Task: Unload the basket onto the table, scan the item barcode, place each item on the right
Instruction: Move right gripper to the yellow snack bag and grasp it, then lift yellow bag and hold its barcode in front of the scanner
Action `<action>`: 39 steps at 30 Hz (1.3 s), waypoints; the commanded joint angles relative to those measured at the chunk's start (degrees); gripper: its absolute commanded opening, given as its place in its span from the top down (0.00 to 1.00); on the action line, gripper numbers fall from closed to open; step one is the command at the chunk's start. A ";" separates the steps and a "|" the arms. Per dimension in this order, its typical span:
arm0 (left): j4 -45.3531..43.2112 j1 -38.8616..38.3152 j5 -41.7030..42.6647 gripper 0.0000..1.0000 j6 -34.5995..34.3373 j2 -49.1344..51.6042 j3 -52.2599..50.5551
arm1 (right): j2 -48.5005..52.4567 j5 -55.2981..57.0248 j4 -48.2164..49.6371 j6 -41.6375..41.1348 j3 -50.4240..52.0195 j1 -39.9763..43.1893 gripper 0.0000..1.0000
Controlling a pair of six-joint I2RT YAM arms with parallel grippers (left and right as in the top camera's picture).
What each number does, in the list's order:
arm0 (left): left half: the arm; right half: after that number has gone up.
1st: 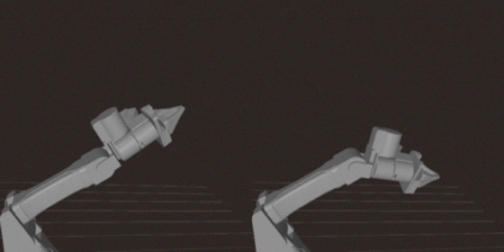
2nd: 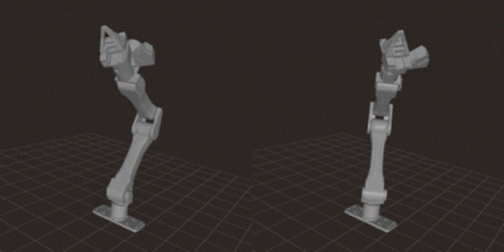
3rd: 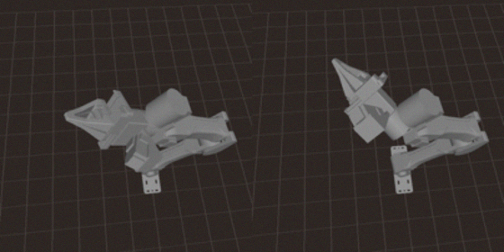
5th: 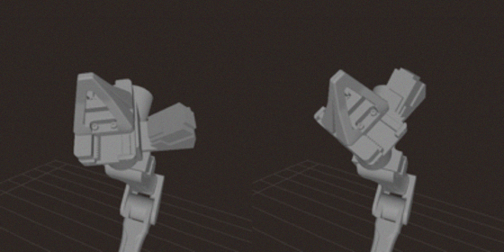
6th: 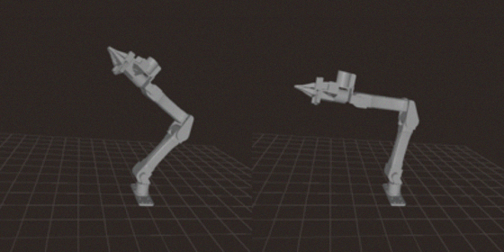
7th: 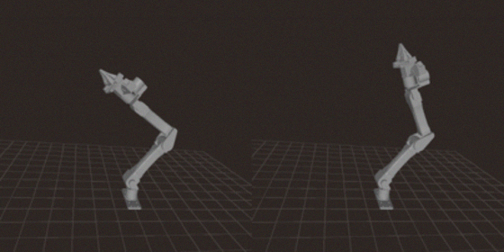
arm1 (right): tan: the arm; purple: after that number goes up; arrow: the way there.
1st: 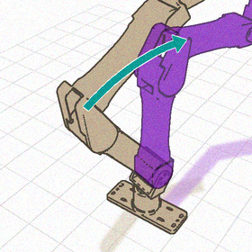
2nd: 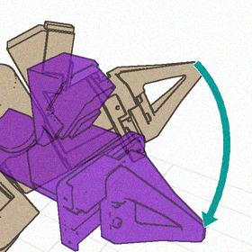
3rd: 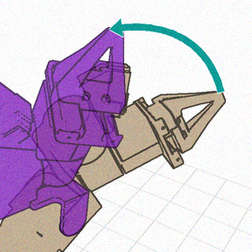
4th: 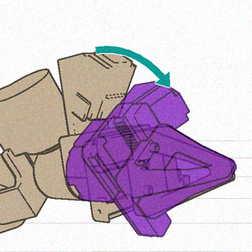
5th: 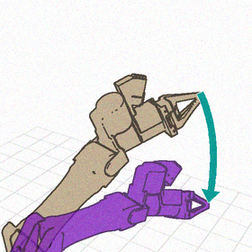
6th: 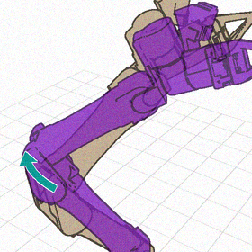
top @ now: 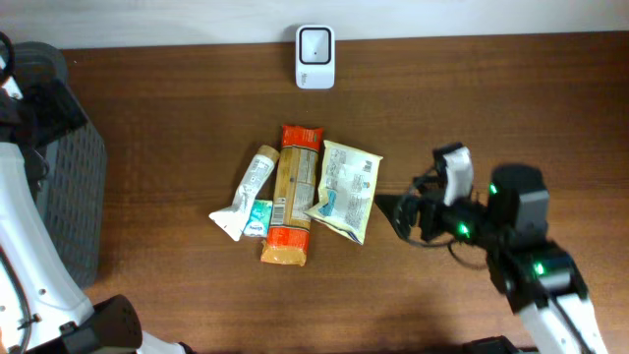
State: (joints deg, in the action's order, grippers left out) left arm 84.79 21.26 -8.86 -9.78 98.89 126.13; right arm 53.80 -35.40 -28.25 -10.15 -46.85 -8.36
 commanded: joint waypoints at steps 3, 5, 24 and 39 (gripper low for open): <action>-0.07 0.17 -0.15 0.01 0.92 -0.33 0.46 | 28.83 3.08 -13.55 6.54 -23.93 -17.46 0.01; -0.07 0.17 -0.17 0.01 0.90 -0.33 0.46 | 37.57 1.33 -8.48 3.19 -26.86 -22.80 0.01; -0.04 0.20 -0.17 0.01 0.90 -0.33 0.46 | 47.98 14.93 -22.38 -1.62 -29.05 -1.07 0.15; -0.04 0.20 -0.17 0.01 0.90 -0.33 0.46 | 65.68 -1.46 -9.77 11.87 -29.24 5.55 0.00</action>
State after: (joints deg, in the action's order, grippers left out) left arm 84.71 21.23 -8.84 -9.80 98.89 126.13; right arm 115.61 -35.44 -39.00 0.71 -75.77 -0.03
